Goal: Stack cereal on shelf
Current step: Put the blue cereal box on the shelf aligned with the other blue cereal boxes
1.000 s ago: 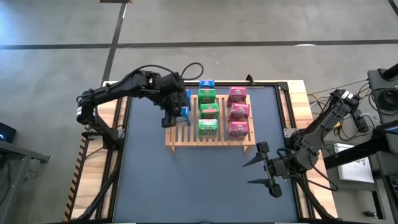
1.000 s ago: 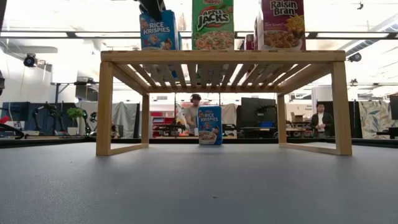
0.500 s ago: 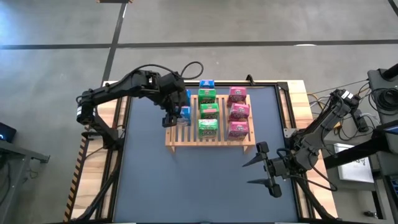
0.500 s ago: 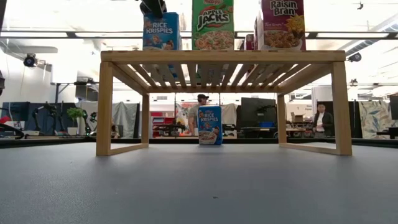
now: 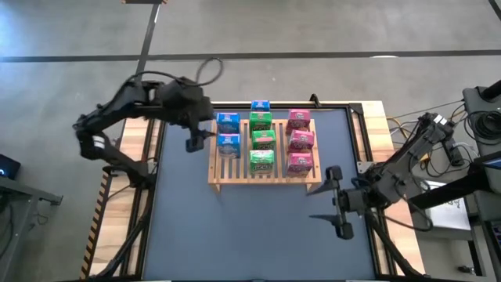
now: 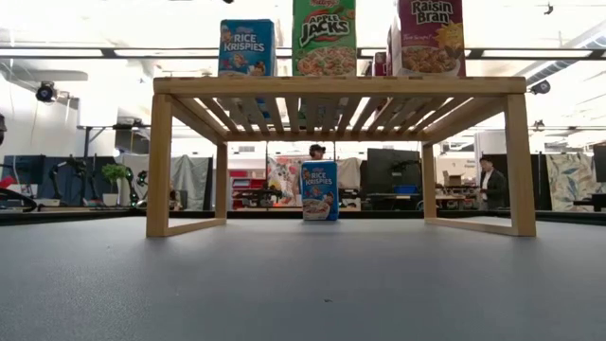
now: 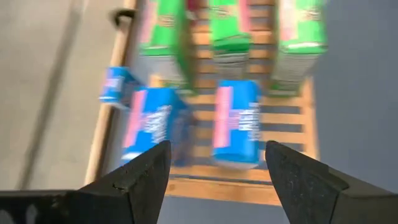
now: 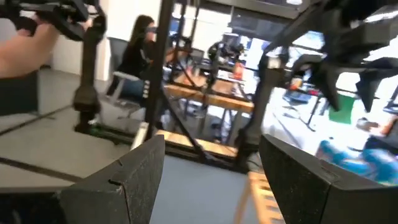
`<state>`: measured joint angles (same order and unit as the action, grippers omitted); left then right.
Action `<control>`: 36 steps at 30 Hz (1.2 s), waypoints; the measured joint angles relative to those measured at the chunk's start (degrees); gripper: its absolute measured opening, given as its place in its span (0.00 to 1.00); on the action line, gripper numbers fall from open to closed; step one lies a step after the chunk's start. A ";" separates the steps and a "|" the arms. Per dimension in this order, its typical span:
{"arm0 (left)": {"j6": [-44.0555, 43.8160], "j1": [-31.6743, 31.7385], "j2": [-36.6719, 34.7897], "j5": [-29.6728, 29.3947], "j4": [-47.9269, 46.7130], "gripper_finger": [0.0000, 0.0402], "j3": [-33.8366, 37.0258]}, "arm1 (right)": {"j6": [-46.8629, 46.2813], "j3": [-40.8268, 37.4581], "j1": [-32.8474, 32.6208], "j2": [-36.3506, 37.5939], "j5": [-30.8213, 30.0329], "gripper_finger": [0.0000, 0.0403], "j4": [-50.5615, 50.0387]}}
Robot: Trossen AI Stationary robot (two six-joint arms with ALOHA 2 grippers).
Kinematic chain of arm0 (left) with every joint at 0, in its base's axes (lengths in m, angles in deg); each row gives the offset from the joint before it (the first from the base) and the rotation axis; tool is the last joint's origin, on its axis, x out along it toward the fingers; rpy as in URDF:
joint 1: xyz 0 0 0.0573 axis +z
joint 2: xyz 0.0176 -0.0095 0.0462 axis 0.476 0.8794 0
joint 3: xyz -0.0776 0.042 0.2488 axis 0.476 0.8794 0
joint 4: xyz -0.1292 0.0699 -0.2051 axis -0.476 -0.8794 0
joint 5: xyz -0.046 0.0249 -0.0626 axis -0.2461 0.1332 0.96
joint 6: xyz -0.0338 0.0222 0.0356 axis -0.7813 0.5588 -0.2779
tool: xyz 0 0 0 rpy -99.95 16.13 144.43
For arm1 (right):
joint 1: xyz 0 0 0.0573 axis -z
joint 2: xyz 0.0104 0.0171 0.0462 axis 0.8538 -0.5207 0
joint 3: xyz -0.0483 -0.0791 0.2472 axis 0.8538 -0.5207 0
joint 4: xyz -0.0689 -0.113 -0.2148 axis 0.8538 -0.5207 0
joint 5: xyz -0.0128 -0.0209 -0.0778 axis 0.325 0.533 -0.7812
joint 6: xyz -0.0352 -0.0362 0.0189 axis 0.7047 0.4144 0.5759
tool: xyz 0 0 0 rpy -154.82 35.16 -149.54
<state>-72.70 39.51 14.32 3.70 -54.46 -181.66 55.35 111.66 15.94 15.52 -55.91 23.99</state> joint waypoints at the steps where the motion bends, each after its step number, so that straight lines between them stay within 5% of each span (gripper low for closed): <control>1: -0.07 0.00 -1.59 -1.80 1.23 0.61 1.71 | 0.60 1.39 0.85 0.24 0.02 0.62 -2.17; 10: -1.96 -0.03 -20.92 -4.46 19.88 0.61 27.19 | 7.68 19.28 14.16 1.96 4.01 0.62 -28.18; 19: -2.61 -0.02 -38.41 1.19 51.89 0.61 53.45 | 12.52 27.74 47.02 8.47 32.04 0.62 -35.32; 28: -3.69 -0.01 -40.78 1.16 63.85 0.61 60.93 | 8.51 26.93 79.61 2.40 64.10 0.62 -36.30; 36: -4.30 -0.01 -36.82 1.17 63.99 0.61 60.95 | 0.88 26.86 94.64 -9.74 80.74 0.62 -25.07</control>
<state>-77.00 39.49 -22.50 4.87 9.53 -120.71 56.23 138.53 110.58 5.78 24.83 -1.08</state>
